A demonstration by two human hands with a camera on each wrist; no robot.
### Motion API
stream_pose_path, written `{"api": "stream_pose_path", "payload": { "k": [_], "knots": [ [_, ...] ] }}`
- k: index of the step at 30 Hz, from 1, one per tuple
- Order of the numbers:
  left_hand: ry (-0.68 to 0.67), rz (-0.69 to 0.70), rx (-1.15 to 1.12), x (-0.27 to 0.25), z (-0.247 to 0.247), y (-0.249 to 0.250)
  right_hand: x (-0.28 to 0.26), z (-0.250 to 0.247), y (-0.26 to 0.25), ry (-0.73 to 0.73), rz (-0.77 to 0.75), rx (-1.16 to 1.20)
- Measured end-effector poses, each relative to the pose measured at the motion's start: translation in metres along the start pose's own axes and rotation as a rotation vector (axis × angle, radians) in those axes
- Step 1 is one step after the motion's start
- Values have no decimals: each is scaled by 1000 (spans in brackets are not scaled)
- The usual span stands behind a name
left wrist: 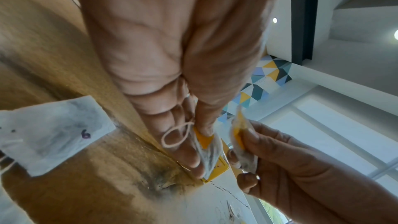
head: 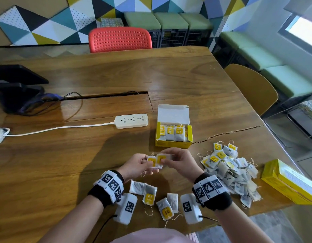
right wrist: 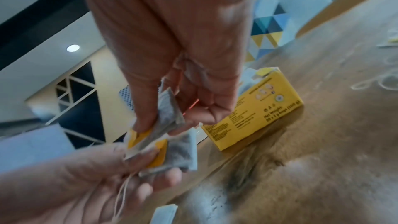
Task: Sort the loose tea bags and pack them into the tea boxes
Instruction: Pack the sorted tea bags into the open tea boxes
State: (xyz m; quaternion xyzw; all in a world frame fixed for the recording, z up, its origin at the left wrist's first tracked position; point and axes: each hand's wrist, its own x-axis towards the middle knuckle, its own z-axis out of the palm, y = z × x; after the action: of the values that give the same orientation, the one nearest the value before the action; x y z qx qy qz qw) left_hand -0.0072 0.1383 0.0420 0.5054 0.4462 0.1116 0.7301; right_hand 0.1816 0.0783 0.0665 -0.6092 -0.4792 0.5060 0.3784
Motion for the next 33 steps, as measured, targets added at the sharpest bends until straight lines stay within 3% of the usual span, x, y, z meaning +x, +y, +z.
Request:
{"api": "stream_pose_path", "payload": {
  "k": [2,7,15,23,30,33],
  "knots": [
    [54,42,55,0,1,1,4,6,0,19,-2,-115],
    [98,73,-64,1,2,3,12,12,9,188,20,-245],
    [53,123,-147,-3,-1,7,14,14,5,269,45,-285],
    [172,279,188,3,-4,7,19,9,2,134,-75,-395],
    [341,342,87,11,1,17,29,-2,-7,45,17,-296],
    [434,400,142,20,3,21,43,-16,-18,139,39,-272]
  ]
}}
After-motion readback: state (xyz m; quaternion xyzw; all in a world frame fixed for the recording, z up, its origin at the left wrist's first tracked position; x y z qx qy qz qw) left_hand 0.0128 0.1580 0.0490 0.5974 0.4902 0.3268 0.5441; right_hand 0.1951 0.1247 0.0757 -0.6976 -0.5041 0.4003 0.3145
